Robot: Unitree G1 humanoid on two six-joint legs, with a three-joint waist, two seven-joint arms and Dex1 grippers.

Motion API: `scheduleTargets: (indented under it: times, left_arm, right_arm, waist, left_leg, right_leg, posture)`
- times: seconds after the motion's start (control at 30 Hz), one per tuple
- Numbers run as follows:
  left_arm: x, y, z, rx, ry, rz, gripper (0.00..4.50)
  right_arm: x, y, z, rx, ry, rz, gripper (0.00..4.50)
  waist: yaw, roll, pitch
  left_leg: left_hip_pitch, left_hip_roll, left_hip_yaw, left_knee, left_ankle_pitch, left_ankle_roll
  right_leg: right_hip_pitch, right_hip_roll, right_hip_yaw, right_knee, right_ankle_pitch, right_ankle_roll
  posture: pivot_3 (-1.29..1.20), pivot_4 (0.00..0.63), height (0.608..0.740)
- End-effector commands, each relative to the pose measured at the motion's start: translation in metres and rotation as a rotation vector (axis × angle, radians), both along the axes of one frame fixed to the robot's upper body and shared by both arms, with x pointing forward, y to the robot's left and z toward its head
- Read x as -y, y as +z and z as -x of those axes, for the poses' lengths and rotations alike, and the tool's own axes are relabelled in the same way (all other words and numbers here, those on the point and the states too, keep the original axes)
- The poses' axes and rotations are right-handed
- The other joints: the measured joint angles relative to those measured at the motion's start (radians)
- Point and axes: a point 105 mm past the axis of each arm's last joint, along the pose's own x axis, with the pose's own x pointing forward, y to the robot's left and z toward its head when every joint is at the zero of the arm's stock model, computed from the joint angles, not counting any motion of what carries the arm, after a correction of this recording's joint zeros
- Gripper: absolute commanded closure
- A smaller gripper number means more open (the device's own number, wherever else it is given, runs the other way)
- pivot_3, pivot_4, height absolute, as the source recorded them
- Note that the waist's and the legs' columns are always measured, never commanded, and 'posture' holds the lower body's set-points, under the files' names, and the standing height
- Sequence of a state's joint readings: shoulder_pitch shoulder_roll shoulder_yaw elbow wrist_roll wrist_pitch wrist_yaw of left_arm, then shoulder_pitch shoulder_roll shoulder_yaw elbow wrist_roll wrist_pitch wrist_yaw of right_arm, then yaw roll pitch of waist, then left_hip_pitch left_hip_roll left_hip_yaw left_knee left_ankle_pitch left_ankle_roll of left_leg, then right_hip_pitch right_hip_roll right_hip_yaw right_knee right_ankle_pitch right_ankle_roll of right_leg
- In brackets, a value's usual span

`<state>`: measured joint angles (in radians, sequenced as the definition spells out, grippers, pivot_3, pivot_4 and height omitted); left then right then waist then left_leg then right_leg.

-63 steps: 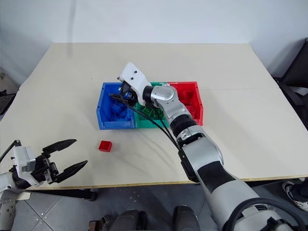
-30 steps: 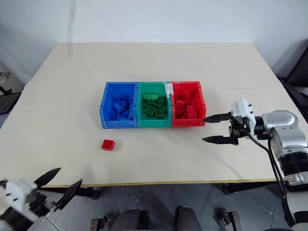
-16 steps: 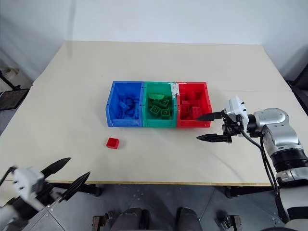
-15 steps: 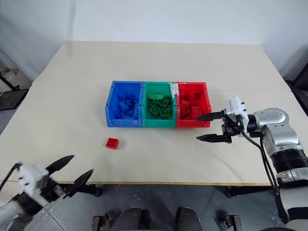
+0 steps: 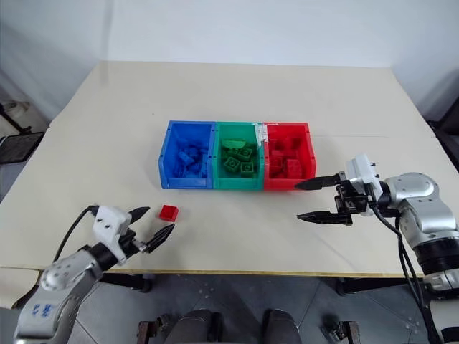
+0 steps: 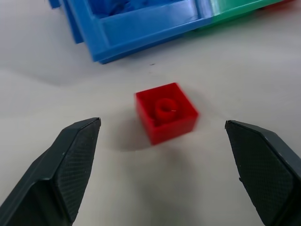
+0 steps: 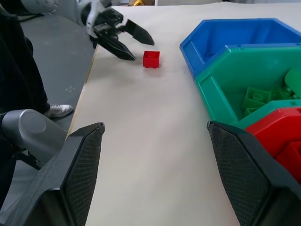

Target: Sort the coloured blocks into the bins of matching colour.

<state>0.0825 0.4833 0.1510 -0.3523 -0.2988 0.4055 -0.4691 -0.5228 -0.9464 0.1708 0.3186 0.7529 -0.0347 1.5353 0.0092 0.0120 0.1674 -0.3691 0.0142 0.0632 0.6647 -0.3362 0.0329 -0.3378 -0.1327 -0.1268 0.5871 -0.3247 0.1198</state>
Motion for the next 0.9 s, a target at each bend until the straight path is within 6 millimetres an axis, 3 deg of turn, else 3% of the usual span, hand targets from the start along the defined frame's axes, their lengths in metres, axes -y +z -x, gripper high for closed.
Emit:
scheduleTargets:
  times: [0.03,0.23,0.33,0.57,0.73,0.9]
  left_arm:
    - [0.007,-0.004,-0.007,-0.01,-0.02,-0.01,0.0]
    - [0.026,-0.02,-0.012,-0.101,-0.117,-0.05,0.0]
    - [0.029,-0.022,-0.01,-0.136,-0.123,-0.043,0.53]
    - [0.024,-0.025,-0.003,-0.178,-0.101,-0.037,2.51]
    - [0.03,-0.019,-0.001,-0.14,-0.12,-0.01,2.56]
    - [0.077,0.011,0.001,0.023,-0.292,0.104,2.56]
  right_arm:
    - [0.002,0.01,0.01,0.029,0.066,0.003,0.85]
    - [0.005,0.009,0.01,0.026,0.048,0.017,0.85]
    - [0.007,0.011,0.009,0.031,0.036,0.02,0.81]
    - [0.01,0.011,0.009,0.033,0.021,0.024,0.81]
    - [0.012,0.013,0.008,0.033,0.01,0.011,0.81]
    - [0.018,0.021,0.008,0.04,-0.018,-0.051,0.81]
  waist:
    - [0.0,0.0,0.0]
    - [0.005,0.0,0.0]
    - [0.012,0.0,0.0]
    - [0.014,0.0,0.0]
    - [0.014,0.0,0.0]
    - [0.018,0.0,0.0]
  left_leg:
    - [0.0,0.0,0.0,0.0,0.0,0.0]
    - [0.001,0.0,0.001,0.0,0.0,0.0]
    - [0.001,0.0,0.001,0.0,0.0,0.0]
    - [0.001,0.0,0.001,0.0,0.0,0.0]
    - [0.001,0.0,0.001,0.0,0.0,0.0]
    - [0.0,-0.001,0.0,0.001,0.0,0.0]
  right_leg:
    - [0.0,0.0,0.0,0.0,0.0,0.0]
    - [0.0,0.0,-0.001,0.0,0.0,0.0]
    - [0.001,0.0,-0.001,0.0,0.0,0.0]
    - [0.001,0.0,0.0,0.0,0.001,0.001]
    - [0.001,0.0,0.0,0.0,0.001,0.001]
    - [0.001,0.0,0.0,-0.001,0.001,0.001]
  posture:
    - [0.0,0.15,0.74]
    - [0.0,0.15,0.74]
    - [0.0,0.15,0.74]
    - [0.0,0.15,0.74]
    - [0.0,0.15,0.74]
    - [0.0,0.15,0.74]
